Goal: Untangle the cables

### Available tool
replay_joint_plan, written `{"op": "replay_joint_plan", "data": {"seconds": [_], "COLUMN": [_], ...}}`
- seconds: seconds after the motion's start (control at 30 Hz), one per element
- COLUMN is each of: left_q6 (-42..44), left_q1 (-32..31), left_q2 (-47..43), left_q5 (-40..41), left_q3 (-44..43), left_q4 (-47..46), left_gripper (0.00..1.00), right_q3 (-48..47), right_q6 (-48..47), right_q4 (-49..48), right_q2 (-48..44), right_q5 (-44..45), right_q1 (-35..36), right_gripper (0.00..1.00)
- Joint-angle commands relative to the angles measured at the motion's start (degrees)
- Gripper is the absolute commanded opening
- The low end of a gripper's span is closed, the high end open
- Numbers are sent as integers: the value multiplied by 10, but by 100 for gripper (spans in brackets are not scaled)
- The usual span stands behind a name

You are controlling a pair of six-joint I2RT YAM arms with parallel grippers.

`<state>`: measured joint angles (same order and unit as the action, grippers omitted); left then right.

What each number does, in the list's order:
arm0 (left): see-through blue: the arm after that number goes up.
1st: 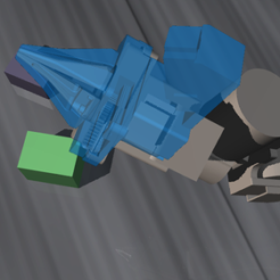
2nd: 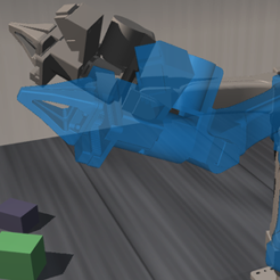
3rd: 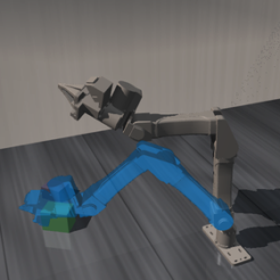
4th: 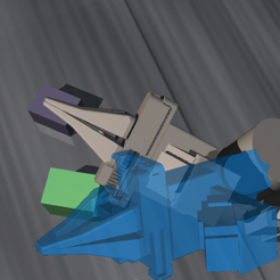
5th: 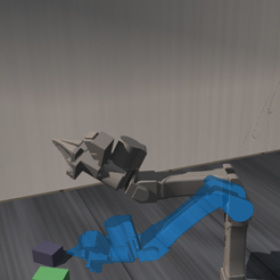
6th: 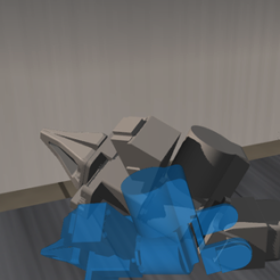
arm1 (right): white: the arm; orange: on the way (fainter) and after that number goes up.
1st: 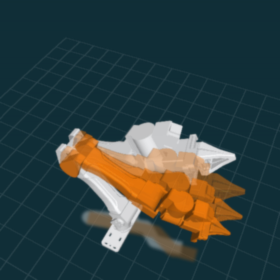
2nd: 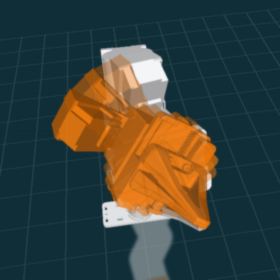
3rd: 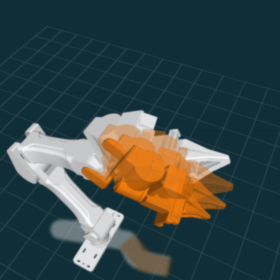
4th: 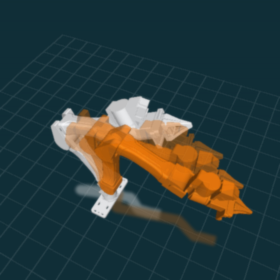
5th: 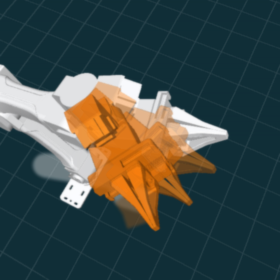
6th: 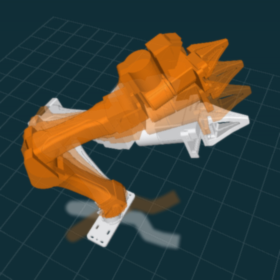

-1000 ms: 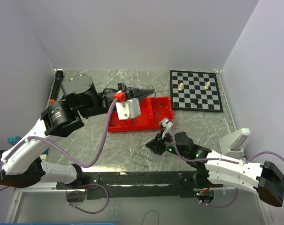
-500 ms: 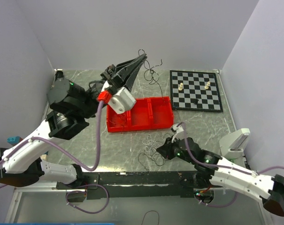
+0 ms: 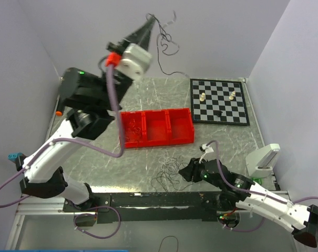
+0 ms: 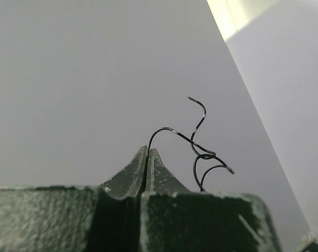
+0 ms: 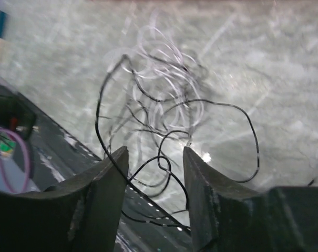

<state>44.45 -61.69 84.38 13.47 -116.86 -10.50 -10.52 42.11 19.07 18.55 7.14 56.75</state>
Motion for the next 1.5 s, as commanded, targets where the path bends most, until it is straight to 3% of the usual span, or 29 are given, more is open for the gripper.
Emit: {"op": "replay_joint_plan", "data": {"seconds": [0.0, 0.3, 0.6, 0.77, 1.1, 1.47], "left_q6": [-16, -32, -27, -76, -144, -93], "left_q1": [-2, -2, 1, 44, 189, 204], "left_q2": [-20, -95, -150, -164, -58, 62], "left_q5": [-45, -71, -108, -106, -119, -94], "left_q3": [-36, 120, 273, 383, 467, 512], "left_q4": [23, 38, 42, 25, -8, -39], "left_gripper": [1, 1, 1, 1, 1, 1], "right_q3": [-21, -64, -101, -115, -98, -98], "right_q6": [4, -30, -56, -60, -50, -51], "right_q4": [-38, -40, -37, -34, -41, -36], "right_q2": [46, 36, -7, -16, -33, -42], "right_q5": [0, 7, 8, 5, -1, 12], "right_q1": [4, 4, 4, 5, 5, 4], "right_gripper": [50, 32, 23, 18, 15, 14]}}
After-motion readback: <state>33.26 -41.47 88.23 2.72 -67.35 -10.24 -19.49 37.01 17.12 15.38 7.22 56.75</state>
